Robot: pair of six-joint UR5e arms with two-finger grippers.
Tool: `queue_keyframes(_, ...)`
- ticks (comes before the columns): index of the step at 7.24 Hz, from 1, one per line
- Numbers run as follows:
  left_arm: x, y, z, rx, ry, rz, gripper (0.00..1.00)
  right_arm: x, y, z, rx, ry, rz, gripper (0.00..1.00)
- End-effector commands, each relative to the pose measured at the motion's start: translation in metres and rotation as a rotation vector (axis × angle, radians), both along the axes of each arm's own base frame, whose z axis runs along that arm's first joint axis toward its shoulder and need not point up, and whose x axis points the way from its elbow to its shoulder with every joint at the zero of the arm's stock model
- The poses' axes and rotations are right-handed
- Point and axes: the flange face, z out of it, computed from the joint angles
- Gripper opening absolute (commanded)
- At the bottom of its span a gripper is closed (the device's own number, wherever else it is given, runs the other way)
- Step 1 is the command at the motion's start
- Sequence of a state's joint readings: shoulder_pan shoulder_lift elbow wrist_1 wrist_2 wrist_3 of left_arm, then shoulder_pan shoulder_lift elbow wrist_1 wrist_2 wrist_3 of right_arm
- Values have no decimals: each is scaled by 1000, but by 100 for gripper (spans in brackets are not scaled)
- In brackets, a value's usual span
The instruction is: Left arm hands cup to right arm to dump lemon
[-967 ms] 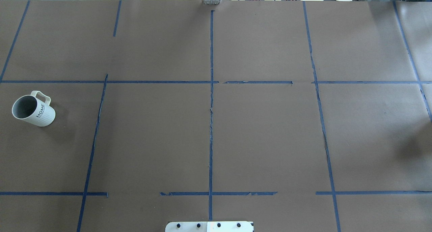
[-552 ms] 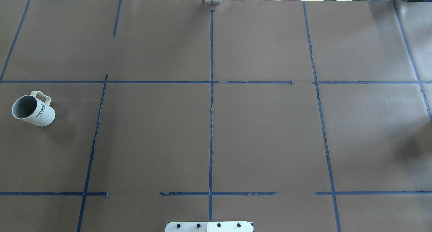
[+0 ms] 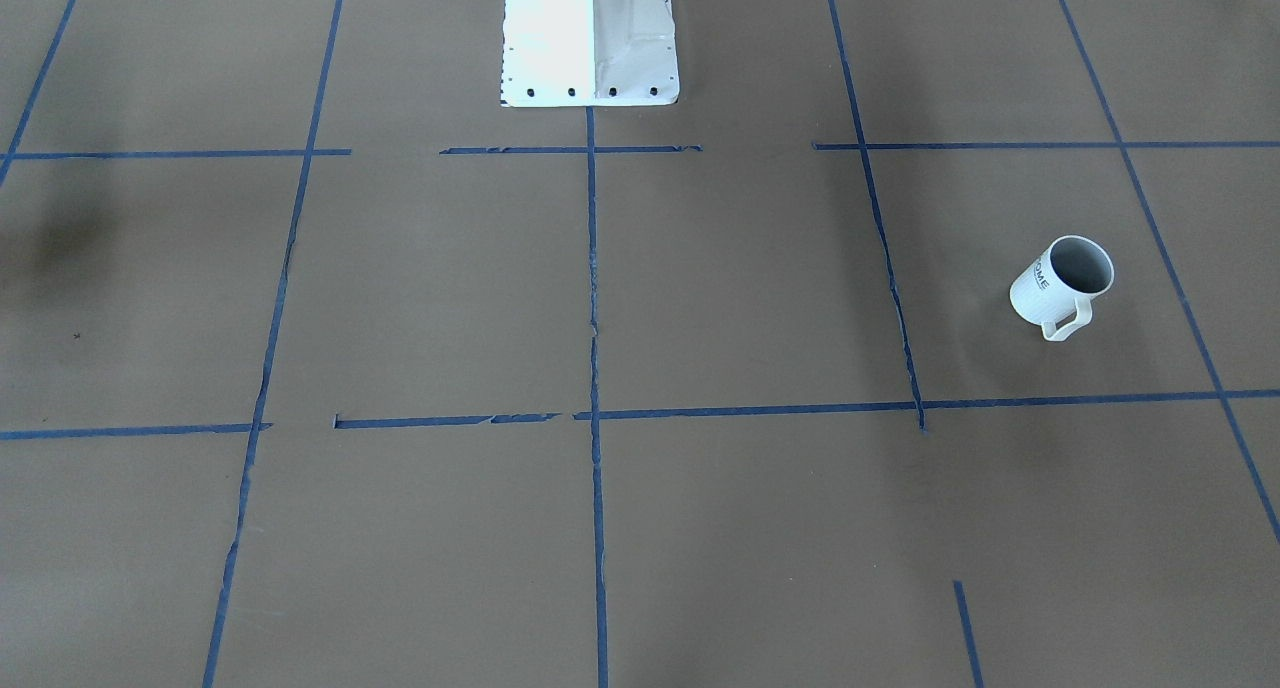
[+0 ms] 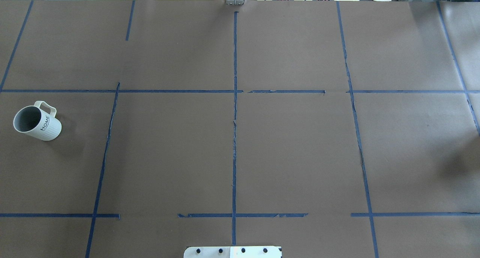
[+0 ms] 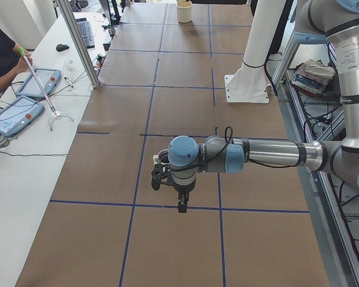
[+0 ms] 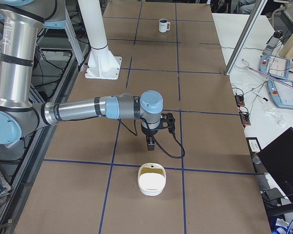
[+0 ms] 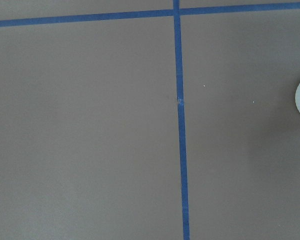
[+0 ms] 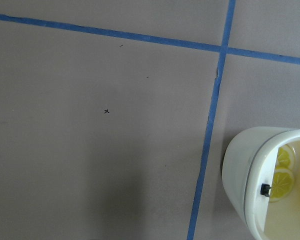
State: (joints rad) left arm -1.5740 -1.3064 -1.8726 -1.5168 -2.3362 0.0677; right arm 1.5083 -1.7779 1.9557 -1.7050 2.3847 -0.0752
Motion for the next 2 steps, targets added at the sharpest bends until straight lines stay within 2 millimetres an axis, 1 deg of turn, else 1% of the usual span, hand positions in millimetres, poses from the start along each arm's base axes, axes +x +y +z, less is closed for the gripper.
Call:
queue_keyframes(1, 1, -3, -5, 10, 0, 1, 100, 2, 0, -1, -1, -1, 6, 100)
queue_keyframes(2, 1, -4, -9, 20, 0, 3, 100, 3, 1, -1, -1, -1, 7, 100)
